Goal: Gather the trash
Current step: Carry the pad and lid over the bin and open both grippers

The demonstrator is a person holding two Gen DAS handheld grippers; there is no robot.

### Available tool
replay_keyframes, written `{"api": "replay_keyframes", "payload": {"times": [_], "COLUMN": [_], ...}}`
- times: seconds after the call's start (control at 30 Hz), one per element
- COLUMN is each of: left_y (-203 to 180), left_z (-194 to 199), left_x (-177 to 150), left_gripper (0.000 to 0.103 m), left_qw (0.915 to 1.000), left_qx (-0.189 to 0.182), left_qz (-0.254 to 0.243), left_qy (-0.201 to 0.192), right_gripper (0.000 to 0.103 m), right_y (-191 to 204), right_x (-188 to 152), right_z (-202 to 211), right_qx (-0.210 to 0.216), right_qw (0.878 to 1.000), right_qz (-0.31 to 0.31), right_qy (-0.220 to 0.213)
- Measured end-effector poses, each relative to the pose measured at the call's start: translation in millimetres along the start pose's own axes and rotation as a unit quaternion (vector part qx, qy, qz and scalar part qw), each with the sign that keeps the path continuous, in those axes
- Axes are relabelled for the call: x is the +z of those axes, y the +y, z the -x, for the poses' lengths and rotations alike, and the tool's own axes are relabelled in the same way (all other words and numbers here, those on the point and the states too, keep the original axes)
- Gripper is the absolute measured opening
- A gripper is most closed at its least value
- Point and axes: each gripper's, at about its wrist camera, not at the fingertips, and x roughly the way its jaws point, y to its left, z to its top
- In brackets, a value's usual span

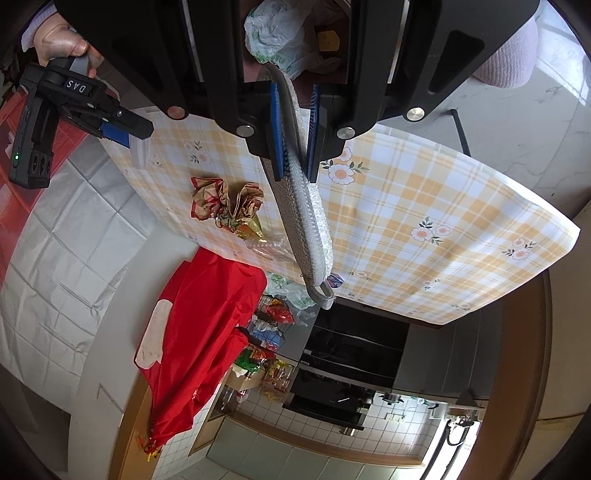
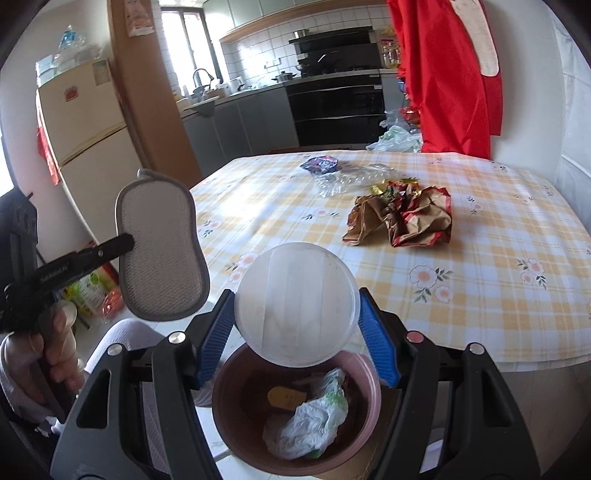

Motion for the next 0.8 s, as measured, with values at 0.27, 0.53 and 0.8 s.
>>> {"api": "replay_keyframes", "payload": {"times": [0.27, 0.53, 0.8], "left_y": [-1, -4, -8], "left_z": [9, 6, -1], "left_x": [-4, -9, -18], "left_gripper": [0.012, 0.012, 0.012], "left_qw": [1.0000, 0.9999, 0.9995], "left_qx": [0.004, 0.001, -0.001], "left_qz": [-0.002, -0.009, -0.014], "left_qy": [0.001, 0.009, 0.027], "right_gripper": [0.067, 0.086, 0.097], "right_y": [12, 12, -4], "right_x": [-5, -3, -1], "right_z": [0, 3, 10], "right_qx": [0.016, 0.008, -0.050], "right_qw": [1.000, 1.000, 0.998], "right_qz": [0.015, 0.016, -0.008], "right_qy": [0.013, -0.001, -0.027]}}
